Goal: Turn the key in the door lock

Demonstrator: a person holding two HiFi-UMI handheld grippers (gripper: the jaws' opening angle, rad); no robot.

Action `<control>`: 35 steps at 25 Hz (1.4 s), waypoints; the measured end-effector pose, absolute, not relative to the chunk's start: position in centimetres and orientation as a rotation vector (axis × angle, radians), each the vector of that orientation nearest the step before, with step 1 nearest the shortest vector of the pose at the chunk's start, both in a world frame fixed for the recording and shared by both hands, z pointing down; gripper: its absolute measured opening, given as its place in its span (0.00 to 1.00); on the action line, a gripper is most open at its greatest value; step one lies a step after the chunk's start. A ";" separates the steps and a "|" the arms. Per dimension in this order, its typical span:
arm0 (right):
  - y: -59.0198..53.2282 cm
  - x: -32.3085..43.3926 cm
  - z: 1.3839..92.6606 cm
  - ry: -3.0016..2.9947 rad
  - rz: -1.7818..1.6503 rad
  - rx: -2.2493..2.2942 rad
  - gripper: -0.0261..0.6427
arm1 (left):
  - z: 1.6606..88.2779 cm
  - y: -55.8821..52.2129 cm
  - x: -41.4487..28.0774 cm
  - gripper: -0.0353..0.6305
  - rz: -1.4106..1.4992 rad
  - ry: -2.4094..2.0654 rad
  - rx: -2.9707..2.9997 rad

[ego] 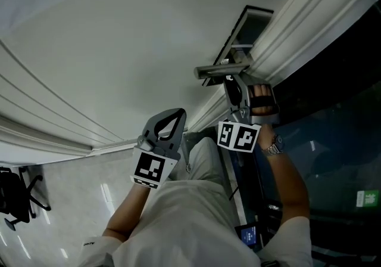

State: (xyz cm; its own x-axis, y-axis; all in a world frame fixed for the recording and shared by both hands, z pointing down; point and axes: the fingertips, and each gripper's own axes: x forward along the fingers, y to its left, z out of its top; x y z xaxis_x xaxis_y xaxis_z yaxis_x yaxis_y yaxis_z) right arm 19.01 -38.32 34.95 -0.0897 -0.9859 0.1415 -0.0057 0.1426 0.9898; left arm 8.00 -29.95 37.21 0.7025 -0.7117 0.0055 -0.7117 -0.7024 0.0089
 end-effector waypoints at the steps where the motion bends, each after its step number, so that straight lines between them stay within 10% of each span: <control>1: -38.6 19.0 35.1 -1.346 -1.159 1.065 0.25 | 37.2 -30.1 7.9 0.06 -0.001 -1.214 2.886; 35: -39.2 19.4 34.0 -1.708 -0.817 1.493 0.06 | 38.3 -30.6 6.9 0.06 0.019 -1.237 2.859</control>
State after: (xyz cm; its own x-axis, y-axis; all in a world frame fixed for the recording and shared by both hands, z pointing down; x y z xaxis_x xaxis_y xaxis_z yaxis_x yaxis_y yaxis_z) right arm 19.42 -39.18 34.04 -0.0759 -0.9914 0.1064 -0.5395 0.1306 0.8318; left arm 6.94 -30.56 38.28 0.6847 -0.7285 0.0218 -0.7288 -0.6844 0.0200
